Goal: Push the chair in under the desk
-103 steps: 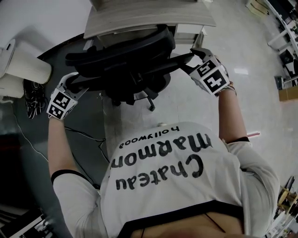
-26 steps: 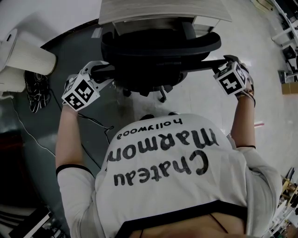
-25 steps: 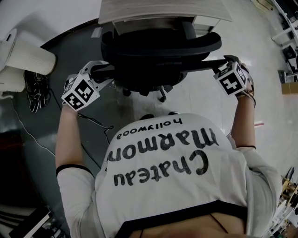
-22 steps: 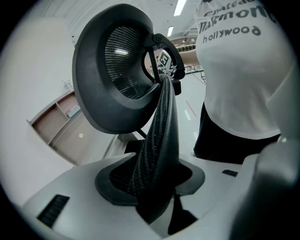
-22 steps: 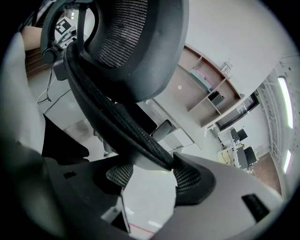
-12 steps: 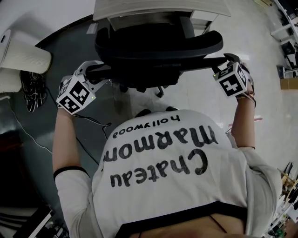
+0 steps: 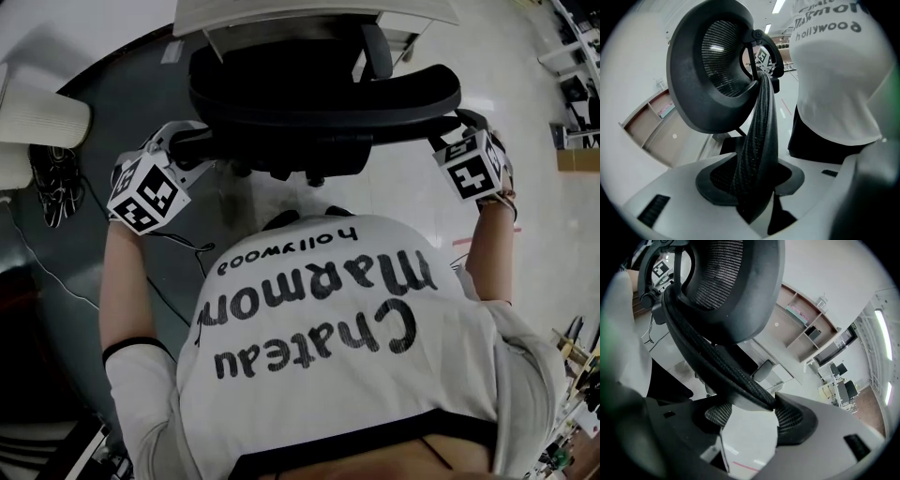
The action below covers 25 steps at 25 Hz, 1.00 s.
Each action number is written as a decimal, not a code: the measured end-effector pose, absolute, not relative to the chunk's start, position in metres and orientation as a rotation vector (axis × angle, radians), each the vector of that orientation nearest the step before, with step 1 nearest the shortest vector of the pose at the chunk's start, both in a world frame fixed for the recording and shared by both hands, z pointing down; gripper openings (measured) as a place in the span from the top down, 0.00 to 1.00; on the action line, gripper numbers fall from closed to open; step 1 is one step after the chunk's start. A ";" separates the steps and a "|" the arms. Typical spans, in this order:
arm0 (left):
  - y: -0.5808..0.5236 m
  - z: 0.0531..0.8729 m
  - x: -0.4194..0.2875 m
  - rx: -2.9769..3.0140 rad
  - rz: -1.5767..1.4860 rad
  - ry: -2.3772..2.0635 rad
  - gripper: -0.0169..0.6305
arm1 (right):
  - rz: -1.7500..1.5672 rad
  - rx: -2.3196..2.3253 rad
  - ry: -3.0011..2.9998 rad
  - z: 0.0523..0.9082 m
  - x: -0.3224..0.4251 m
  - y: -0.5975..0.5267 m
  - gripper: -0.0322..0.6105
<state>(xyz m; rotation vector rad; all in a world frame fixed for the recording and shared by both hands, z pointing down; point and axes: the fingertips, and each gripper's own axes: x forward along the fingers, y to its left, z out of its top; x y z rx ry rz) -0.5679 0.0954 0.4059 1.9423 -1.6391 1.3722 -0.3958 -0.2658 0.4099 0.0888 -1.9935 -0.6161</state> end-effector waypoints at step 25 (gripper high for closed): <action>0.049 0.405 -0.588 2.023 1.377 -1.661 0.68 | -0.597 0.151 -2.016 0.416 -0.403 -0.300 0.48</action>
